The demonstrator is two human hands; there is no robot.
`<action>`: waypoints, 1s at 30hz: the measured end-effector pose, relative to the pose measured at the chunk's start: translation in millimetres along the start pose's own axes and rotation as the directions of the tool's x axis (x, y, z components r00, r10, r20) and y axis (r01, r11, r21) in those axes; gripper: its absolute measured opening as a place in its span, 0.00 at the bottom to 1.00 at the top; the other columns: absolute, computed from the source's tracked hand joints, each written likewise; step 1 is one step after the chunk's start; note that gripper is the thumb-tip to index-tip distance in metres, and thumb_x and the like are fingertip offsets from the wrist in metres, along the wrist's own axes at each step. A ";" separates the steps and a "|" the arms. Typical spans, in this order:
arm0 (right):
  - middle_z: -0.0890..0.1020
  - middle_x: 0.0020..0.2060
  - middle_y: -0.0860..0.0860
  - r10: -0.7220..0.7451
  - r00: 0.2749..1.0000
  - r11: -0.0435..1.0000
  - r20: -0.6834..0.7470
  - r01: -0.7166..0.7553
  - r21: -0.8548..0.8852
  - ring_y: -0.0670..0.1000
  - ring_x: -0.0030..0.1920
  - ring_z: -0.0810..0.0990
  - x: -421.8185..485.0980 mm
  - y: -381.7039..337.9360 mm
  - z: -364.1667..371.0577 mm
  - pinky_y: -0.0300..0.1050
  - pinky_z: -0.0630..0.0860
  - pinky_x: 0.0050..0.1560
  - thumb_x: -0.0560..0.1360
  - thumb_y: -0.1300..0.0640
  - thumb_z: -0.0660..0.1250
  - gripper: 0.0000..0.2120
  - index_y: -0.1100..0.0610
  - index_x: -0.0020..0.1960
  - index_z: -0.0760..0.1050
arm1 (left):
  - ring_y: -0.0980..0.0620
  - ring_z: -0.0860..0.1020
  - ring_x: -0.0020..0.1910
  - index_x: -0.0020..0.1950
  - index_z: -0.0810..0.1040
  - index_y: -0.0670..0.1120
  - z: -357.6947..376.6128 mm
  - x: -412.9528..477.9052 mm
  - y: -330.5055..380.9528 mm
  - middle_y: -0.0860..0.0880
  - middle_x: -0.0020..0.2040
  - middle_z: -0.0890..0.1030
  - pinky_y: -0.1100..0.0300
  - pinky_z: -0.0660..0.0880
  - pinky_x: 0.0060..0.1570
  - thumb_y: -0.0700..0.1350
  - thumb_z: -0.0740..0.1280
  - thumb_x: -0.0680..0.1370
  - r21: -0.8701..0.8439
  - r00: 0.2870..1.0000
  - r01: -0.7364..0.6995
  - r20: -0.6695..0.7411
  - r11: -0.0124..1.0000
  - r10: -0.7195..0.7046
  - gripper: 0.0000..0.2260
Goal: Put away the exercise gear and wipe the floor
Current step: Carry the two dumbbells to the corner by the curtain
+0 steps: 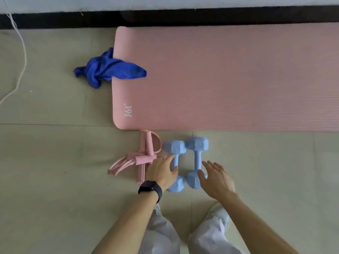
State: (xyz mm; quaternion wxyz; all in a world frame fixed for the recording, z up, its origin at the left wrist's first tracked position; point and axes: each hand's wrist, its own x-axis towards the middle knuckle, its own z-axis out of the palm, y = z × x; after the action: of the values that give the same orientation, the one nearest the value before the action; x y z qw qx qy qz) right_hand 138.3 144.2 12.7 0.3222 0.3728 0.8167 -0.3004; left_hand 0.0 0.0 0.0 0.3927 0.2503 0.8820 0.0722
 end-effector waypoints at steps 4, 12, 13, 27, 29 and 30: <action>0.68 0.75 0.48 0.074 0.996 0.995 0.056 -0.077 0.063 0.52 0.75 0.62 74.5 13.9 47.8 0.52 0.67 0.68 0.83 0.43 0.53 0.26 0.51 0.78 0.59 | 0.44 0.72 0.66 0.75 0.63 0.54 62.5 54.1 -19.2 0.45 0.66 0.73 0.49 0.73 0.59 0.55 0.63 0.79 -0.167 0.985 0.169 0.056 0.971 -0.162 0.25; 0.78 0.62 0.59 0.204 0.979 0.887 0.013 -0.190 0.421 0.64 0.54 0.78 133.8 24.6 123.0 0.51 0.69 0.44 0.82 0.53 0.58 0.28 0.53 0.78 0.50 | 0.41 0.80 0.57 0.77 0.61 0.52 145.3 85.3 -38.5 0.45 0.61 0.81 0.50 0.77 0.52 0.50 0.67 0.79 -0.552 0.951 0.249 -0.016 0.796 -0.309 0.29; 0.77 0.63 0.58 0.201 0.980 0.885 0.013 -0.187 0.427 0.64 0.54 0.78 134.7 26.6 127.6 0.51 0.69 0.45 0.82 0.53 0.57 0.28 0.51 0.78 0.48 | 0.41 0.80 0.57 0.78 0.60 0.51 149.1 84.6 -37.6 0.45 0.61 0.81 0.51 0.76 0.52 0.49 0.67 0.79 -0.552 0.951 0.249 -0.018 0.796 -0.310 0.29; 0.79 0.44 0.54 0.190 0.978 0.910 0.089 -0.210 0.358 0.57 0.38 0.77 -5.5 29.8 18.4 0.48 0.69 0.37 0.82 0.55 0.58 0.28 0.48 0.79 0.51 | 0.41 0.80 0.45 0.79 0.57 0.58 39.1 -17.7 20.1 0.45 0.45 0.81 0.51 0.78 0.43 0.44 0.63 0.79 -0.160 0.961 0.274 0.091 0.948 -0.262 0.30; 0.78 0.41 0.53 0.183 0.981 0.900 0.069 -0.195 0.389 0.54 0.35 0.76 -52.0 26.4 -16.8 0.47 0.69 0.35 0.82 0.55 0.58 0.27 0.48 0.78 0.52 | 0.42 0.79 0.44 0.78 0.58 0.59 3.6 -56.5 44.1 0.47 0.43 0.80 0.51 0.77 0.42 0.45 0.64 0.79 -0.147 0.965 0.257 0.086 0.955 -0.246 0.29; 0.78 0.39 0.53 0.180 0.982 0.893 0.053 -0.186 0.409 0.53 0.34 0.75 -78.5 24.1 -38.3 0.47 0.68 0.33 0.82 0.55 0.58 0.27 0.48 0.78 0.53 | 0.43 0.78 0.42 0.78 0.60 0.60 -18.5 -78.0 58.6 0.48 0.42 0.78 0.52 0.77 0.41 0.45 0.64 0.79 -0.151 0.969 0.244 0.080 0.958 -0.234 0.29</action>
State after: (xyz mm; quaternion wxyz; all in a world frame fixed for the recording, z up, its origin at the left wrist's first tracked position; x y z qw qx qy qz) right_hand 186.4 152.6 89.0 0.2686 0.5054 0.6940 -0.4368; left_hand 53.3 13.1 82.8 0.4442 0.1115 0.8847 0.0869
